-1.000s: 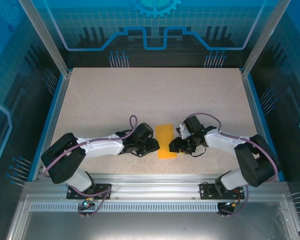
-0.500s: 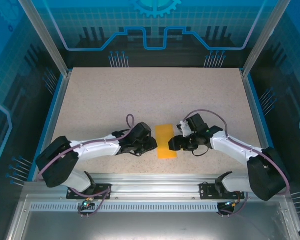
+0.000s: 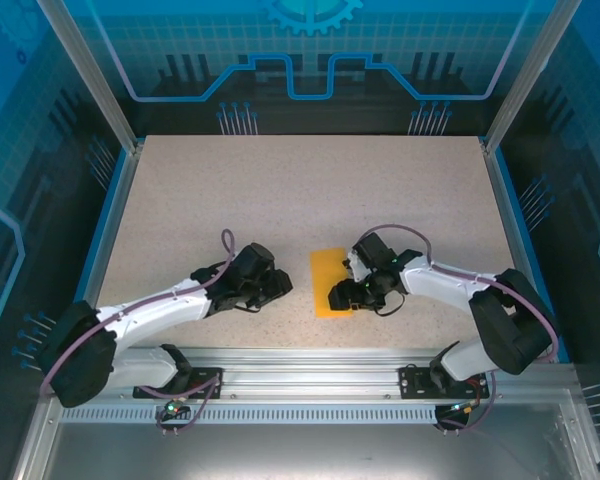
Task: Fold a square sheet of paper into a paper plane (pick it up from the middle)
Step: Fold the square sheet of paper in half at the center of the table.
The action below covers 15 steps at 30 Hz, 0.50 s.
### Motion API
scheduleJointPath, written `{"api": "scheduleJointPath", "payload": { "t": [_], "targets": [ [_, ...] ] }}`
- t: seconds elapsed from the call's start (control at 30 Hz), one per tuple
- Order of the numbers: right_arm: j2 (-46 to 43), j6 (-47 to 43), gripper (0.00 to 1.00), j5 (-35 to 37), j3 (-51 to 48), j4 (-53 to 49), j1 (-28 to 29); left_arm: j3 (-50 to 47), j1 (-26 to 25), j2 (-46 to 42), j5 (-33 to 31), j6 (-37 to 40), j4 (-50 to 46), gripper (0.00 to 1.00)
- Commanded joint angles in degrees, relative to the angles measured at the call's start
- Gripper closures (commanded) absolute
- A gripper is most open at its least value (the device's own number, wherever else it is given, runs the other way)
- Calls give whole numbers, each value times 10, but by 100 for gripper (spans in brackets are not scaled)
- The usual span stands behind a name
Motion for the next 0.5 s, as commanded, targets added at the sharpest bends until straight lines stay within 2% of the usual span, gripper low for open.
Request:
{"api": "scheduleJointPath", "payload": {
  "t": [0.0, 0.3, 0.33, 0.47],
  "targets": [
    [9, 24, 31, -6, -7, 9, 16, -15, 10, -27, -8, 11, -26, 53],
    [-33, 24, 31, -35, -3, 13, 30, -21, 15, -56, -11, 10, -42, 52],
    [-38, 16, 31, -24, 2, 0, 30, -21, 16, -58, -12, 11, -43, 52],
    [-58, 5, 29, 93, 19, -76, 19, -22, 16, -69, -15, 11, -50, 51]
  ]
}}
